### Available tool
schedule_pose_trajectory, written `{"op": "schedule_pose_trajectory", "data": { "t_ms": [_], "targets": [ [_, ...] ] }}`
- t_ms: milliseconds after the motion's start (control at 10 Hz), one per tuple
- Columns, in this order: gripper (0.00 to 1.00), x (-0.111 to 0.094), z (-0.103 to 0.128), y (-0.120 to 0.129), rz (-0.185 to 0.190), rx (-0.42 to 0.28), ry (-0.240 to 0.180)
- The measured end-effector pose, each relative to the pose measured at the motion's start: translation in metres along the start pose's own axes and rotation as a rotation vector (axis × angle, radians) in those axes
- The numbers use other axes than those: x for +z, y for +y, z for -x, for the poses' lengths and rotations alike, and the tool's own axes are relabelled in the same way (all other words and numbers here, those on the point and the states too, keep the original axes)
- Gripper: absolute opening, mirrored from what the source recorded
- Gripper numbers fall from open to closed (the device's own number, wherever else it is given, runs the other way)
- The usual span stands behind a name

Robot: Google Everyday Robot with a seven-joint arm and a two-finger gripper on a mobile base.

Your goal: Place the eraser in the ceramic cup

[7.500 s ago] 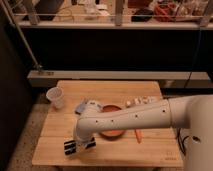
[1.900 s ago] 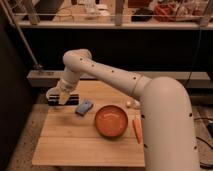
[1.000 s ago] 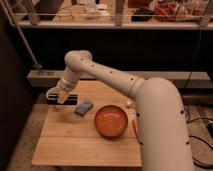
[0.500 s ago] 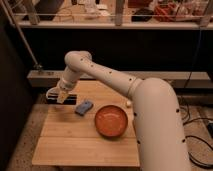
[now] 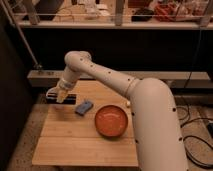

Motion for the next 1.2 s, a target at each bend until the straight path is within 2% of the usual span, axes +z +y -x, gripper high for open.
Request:
{"op": "schedule_pose_trajectory", "data": {
  "t_ms": [1200],
  "targets": [
    [0.03,0.0004,0.0026,-0.0100,-0.009,0.013,-0.031]
  ]
}}
